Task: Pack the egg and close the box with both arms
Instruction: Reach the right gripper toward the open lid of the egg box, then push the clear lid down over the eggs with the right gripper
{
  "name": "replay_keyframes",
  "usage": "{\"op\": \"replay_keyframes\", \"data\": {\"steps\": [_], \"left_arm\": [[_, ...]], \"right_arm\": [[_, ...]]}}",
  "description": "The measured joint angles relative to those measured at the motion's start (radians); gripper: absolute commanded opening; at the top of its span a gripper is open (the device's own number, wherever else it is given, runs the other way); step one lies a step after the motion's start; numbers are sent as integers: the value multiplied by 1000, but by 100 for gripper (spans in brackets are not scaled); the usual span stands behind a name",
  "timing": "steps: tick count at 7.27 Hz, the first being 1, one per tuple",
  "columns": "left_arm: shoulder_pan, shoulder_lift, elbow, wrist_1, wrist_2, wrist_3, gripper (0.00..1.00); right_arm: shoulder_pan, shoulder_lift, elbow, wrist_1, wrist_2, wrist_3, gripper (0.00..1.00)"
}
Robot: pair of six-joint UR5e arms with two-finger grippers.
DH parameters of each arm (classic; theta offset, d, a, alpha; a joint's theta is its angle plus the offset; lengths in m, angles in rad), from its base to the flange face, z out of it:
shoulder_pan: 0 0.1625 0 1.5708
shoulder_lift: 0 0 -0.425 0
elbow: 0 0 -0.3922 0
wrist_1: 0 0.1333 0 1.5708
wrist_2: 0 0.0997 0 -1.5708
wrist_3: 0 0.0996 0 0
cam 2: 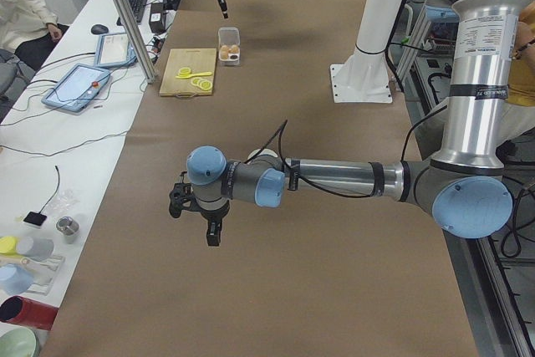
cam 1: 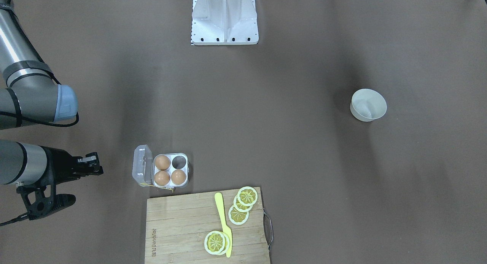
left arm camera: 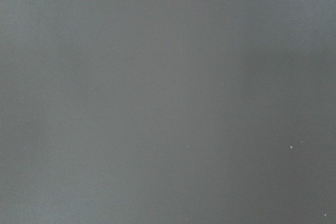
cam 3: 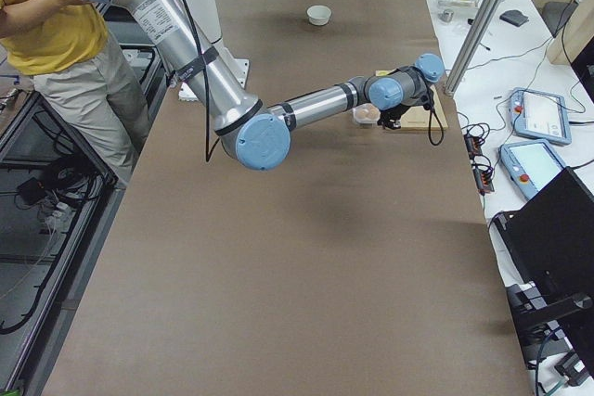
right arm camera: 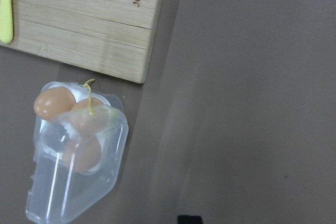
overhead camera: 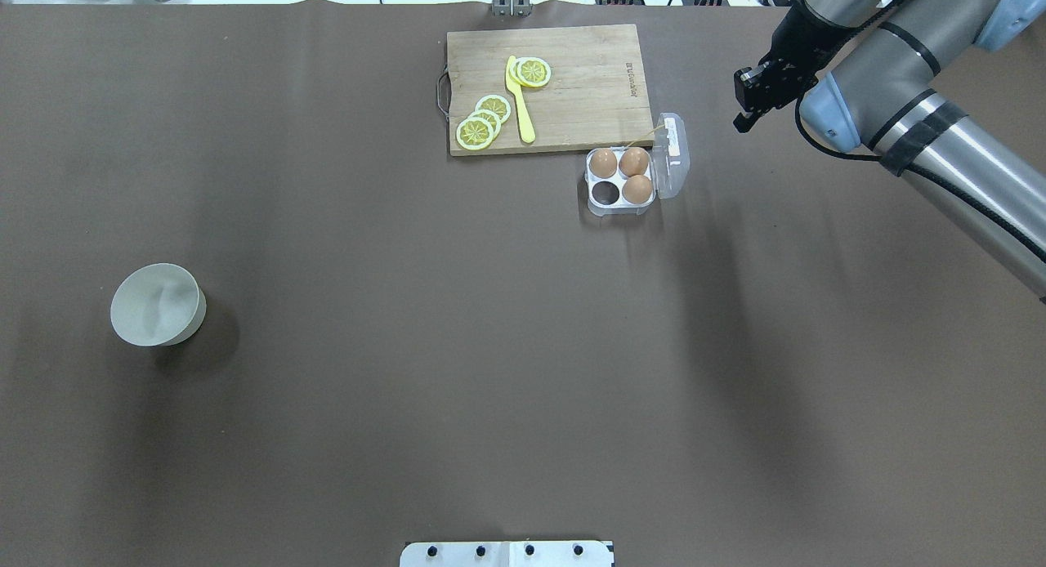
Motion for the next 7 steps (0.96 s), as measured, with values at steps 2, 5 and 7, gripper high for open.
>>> {"op": "replay_keyframes", "data": {"steps": [2,5,7], "left_arm": [[-6,1,-4,0,0,0,97],[-8,1,-5,1,0,1,97],[-8,2,-5,2,0,1,97]], "right_arm": [[-43,61,-45,13,-3,51,0],[-79,129,-119,21,-5,66,0],[-92,170,-150,22,-5,73,0]]}}
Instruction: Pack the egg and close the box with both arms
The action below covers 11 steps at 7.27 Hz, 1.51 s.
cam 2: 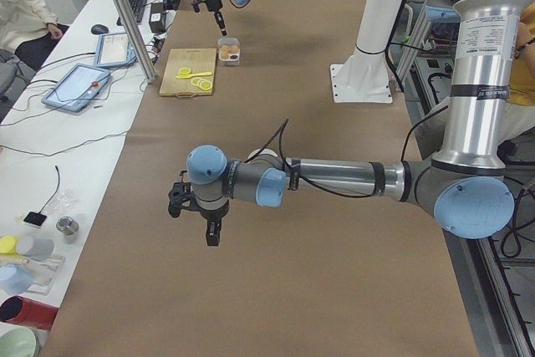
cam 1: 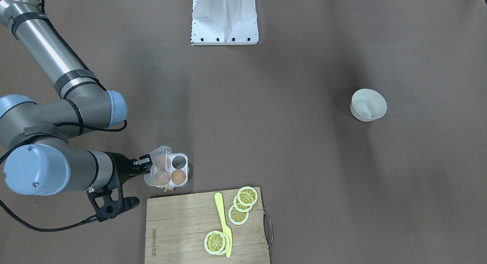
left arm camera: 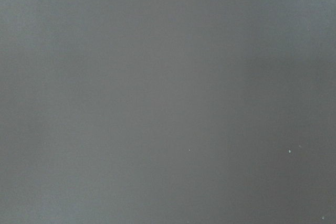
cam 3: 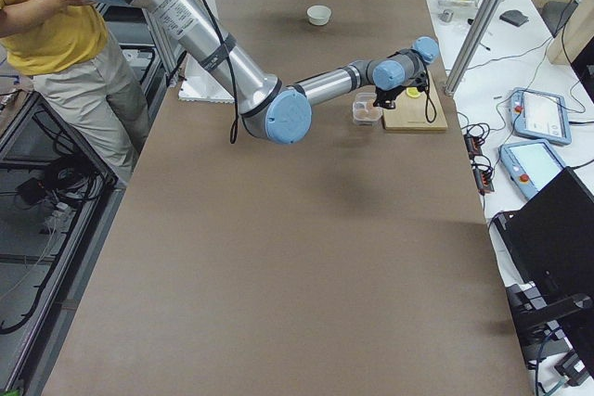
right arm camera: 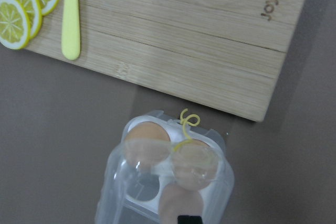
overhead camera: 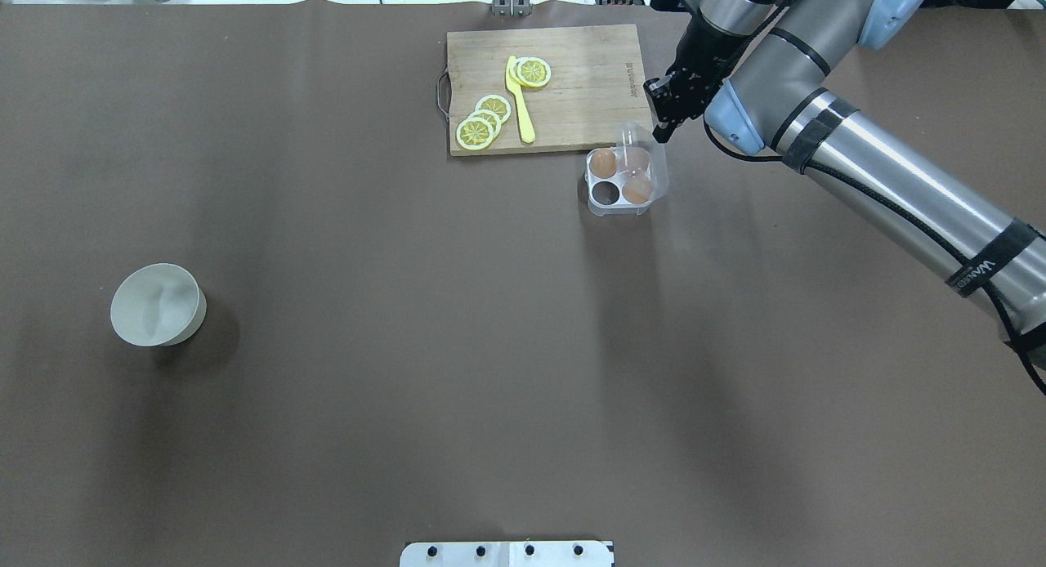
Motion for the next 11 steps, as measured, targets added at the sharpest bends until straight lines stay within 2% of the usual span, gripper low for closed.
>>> {"op": "replay_keyframes", "data": {"steps": [1,2,3,5,7,11], "left_arm": [[0,0,-1,0,0,0,97],[0,1,-4,0,0,0,97],[0,1,-6,0,0,-1,97],[-1,1,-9,0,0,0,97],[-3,1,-9,-2,0,1,97],[-6,2,-13,-3,0,2,97]], "right_arm": [[-3,20,-9,0,0,6,0],[-1,33,-13,-1,-1,10,14],[6,39,-14,-1,-3,12,97],[47,33,-12,-9,-6,12,99],[99,-22,10,-14,-17,5,99],[219,-220,164,-28,-68,-18,100]]}}
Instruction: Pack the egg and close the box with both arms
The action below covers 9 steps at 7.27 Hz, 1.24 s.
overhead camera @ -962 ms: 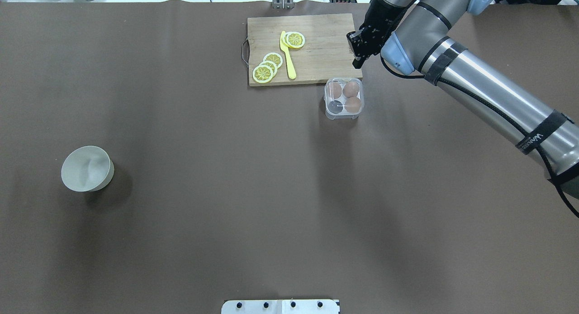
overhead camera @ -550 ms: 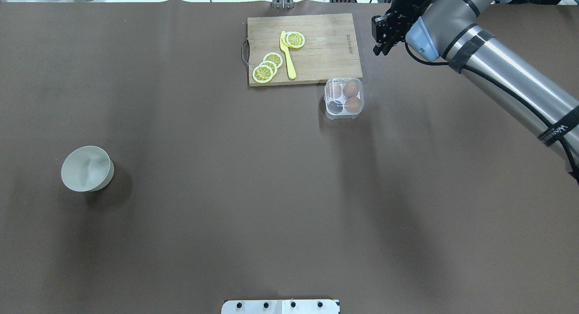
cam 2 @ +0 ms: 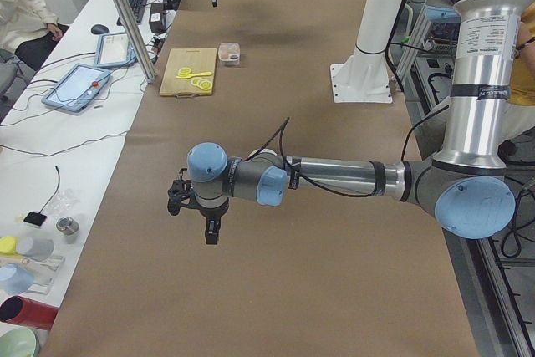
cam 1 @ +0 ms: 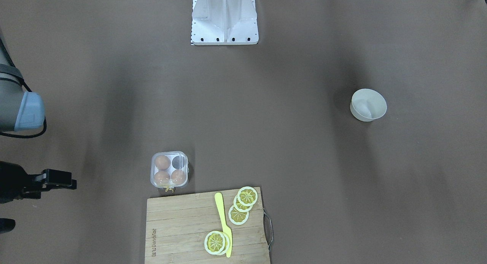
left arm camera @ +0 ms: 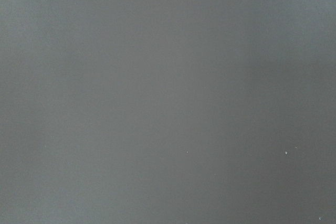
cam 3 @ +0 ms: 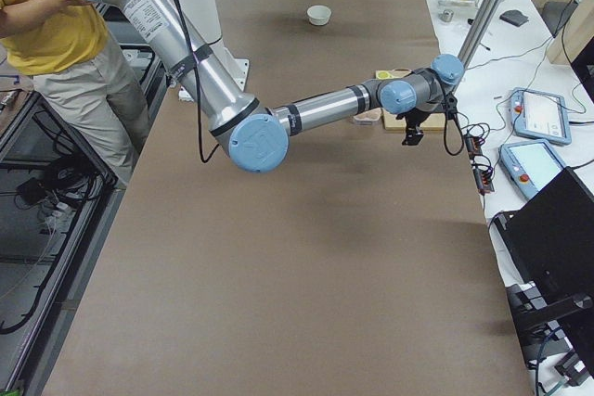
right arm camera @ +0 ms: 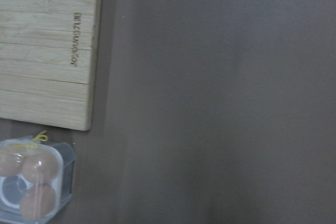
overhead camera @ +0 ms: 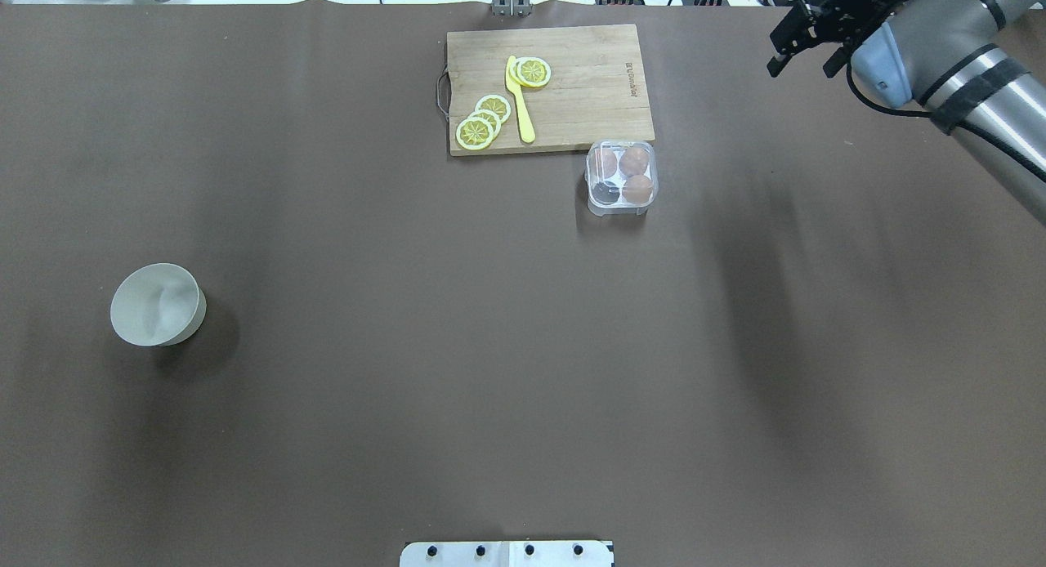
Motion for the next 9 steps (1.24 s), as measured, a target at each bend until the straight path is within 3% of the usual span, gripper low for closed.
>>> {"op": "replay_keyframes", "data": {"steps": [5,9], "left_arm": [[0,5,-3,-1,0,2,97],[0,6,-9,-2,0,1,97]], "right_arm": [[148,-227,269,-235,-86,-135,100],[236,-378,321,-278,-153,-327,100]]}}
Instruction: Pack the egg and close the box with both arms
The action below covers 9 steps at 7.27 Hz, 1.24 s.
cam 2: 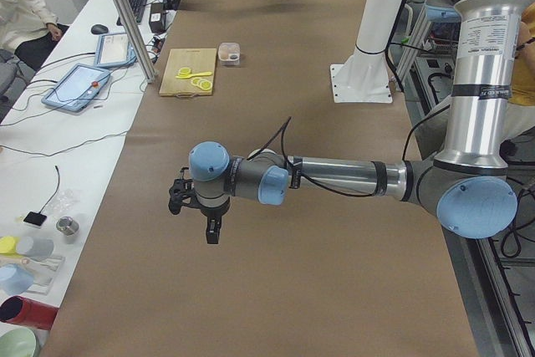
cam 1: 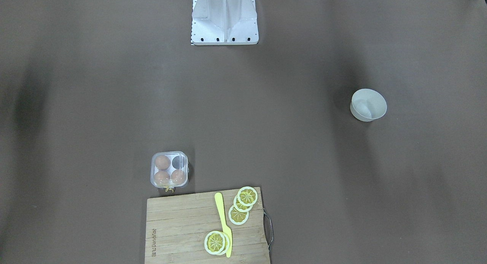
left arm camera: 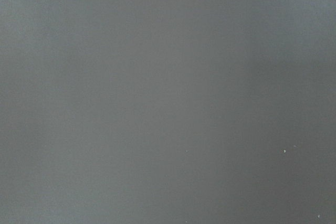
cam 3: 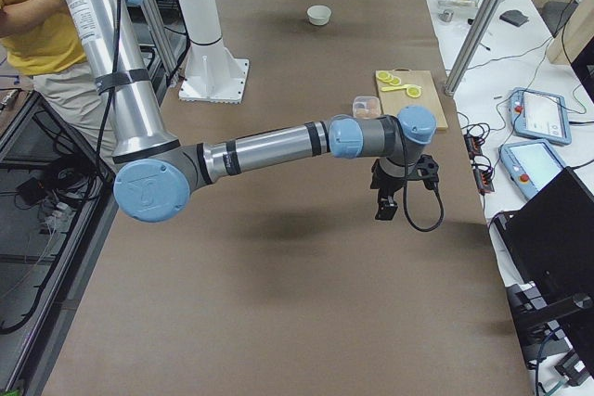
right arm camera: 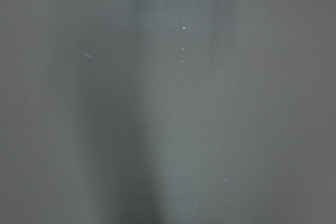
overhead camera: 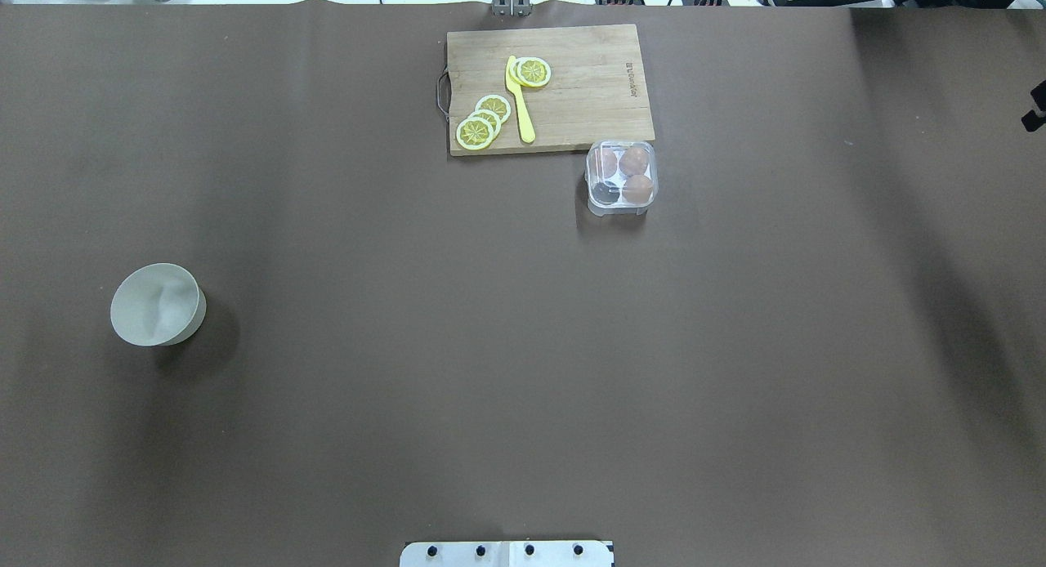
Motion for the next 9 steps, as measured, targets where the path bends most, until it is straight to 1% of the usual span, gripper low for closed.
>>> {"op": "replay_keyframes", "data": {"steps": [1,3,5,7,9], "left_arm": [[0,0,-2,0,0,0,97],[0,0,-6,1,0,0,97],[0,0,-9,1,0,-2,97],[0,2,-13,2,0,-2,97],[0,6,-16,2,0,-4,97]], "right_arm": [[12,-30,17,-1,-9,-16,100],[23,-88,83,-9,-15,-24,100],[28,-124,158,-53,-15,-25,100],[33,-137,223,-115,-16,-25,100],[34,-139,247,-140,-16,-24,100]]}}
